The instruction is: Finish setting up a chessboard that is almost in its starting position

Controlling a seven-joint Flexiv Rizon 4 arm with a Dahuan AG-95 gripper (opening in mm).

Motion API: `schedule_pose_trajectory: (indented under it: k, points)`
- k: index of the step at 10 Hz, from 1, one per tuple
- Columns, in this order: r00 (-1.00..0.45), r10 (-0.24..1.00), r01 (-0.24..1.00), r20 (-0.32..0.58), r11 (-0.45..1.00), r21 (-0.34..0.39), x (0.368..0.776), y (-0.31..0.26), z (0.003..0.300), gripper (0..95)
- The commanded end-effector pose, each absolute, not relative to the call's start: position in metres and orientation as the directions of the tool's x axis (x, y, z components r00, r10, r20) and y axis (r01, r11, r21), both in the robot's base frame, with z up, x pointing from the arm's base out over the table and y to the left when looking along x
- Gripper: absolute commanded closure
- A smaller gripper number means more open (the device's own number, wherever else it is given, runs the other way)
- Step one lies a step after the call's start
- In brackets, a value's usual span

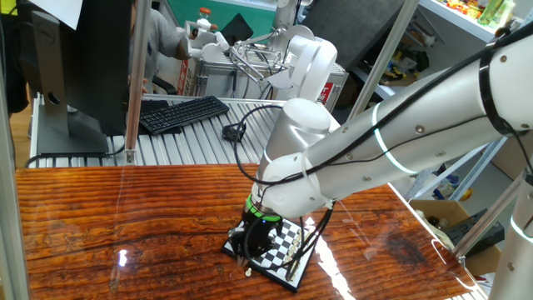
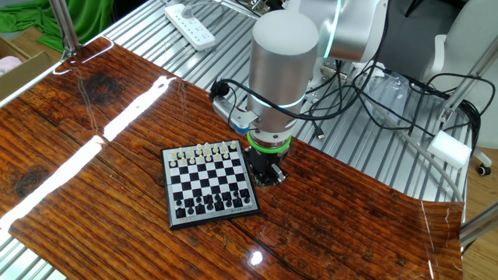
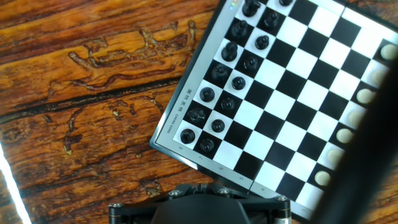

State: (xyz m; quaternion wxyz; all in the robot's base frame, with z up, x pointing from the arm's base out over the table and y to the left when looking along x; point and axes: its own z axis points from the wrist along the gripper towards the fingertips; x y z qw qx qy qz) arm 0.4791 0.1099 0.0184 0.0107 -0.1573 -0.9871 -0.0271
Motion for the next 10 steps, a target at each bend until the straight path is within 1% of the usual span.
schedule_pose_trajectory:
  k: [1,5,6,10]
  points:
    - [-0.950,0.311,0.313,0.037,0.949,0.045,0.476,0.112,0.022,95.0]
    - [-0.954,0.296,0.298,0.037,0.953,0.049,0.475,0.113,0.029,95.0]
    - [-0.955,0.294,0.295,0.041,0.954,0.050,0.471,0.112,0.033,95.0]
    - [-0.957,0.288,0.290,0.036,0.955,0.064,0.451,0.106,0.031,95.0]
